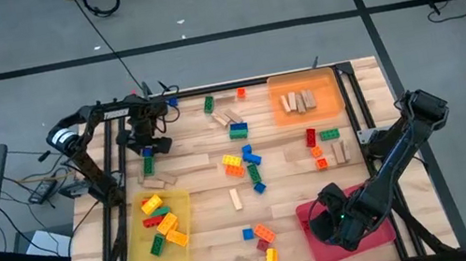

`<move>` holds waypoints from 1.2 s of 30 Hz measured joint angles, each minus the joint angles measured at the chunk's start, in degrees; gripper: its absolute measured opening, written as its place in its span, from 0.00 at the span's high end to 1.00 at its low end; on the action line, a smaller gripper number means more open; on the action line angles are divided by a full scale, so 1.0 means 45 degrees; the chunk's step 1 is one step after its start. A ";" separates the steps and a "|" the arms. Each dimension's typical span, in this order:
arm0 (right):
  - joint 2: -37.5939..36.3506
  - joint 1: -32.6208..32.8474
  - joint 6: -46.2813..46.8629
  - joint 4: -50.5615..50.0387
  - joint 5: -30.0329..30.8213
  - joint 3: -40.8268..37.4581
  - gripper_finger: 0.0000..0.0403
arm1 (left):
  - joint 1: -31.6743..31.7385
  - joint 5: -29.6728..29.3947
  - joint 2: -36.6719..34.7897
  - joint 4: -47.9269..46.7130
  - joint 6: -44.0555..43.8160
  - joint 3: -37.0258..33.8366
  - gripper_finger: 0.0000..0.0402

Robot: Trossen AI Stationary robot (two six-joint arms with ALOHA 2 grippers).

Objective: Sort blocks by size
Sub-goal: Put the small blue game piece into the red bin

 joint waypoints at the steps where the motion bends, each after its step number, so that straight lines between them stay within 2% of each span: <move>1: 0.0000 0.0000 0.0000 0.0001 -0.0001 0.0000 0.63 | 0.0000 0.0009 0.0005 0.0028 -0.0001 0.0000 0.45; 9: 0.0000 0.0000 0.0000 0.0064 -0.0001 0.0000 0.63 | -0.0097 0.0083 0.0024 0.0096 -0.0018 0.0010 0.63; 14: 0.0000 0.0000 0.0000 0.0138 -0.0001 0.0000 0.63 | -0.0522 -0.0155 -0.0745 0.0686 0.0216 -0.0068 0.63; 17: 0.0000 0.0000 0.0000 0.0172 -0.0001 0.0000 0.63 | -0.0935 -0.0068 -0.1910 0.1175 -0.0031 0.0004 0.63; 20: 0.0000 0.0005 0.0002 0.0187 0.0241 0.0000 0.63 | -0.1603 0.0610 -0.3245 0.1526 -0.0390 -0.0044 0.63; 23: 0.0000 0.0005 -0.0005 0.0183 0.1279 -0.0005 0.64 | -0.2491 0.1383 -0.4595 0.2238 -0.0882 -0.0010 0.62; 28: 0.0000 -0.0003 -0.0531 0.0180 0.4179 -0.0005 0.63 | -0.4227 0.2475 -0.6182 0.3852 -0.2348 -0.0010 0.62; 33: 0.0000 -0.0408 -0.1928 0.0146 0.6997 -0.0005 0.64 | -0.5999 0.3898 -0.6581 0.6328 -0.3952 -0.0010 0.62; 36: 0.0000 -0.0872 -0.3703 0.0404 0.8237 -0.0010 0.63 | -0.6954 0.4514 -0.6442 0.8264 -0.4906 -0.0010 0.62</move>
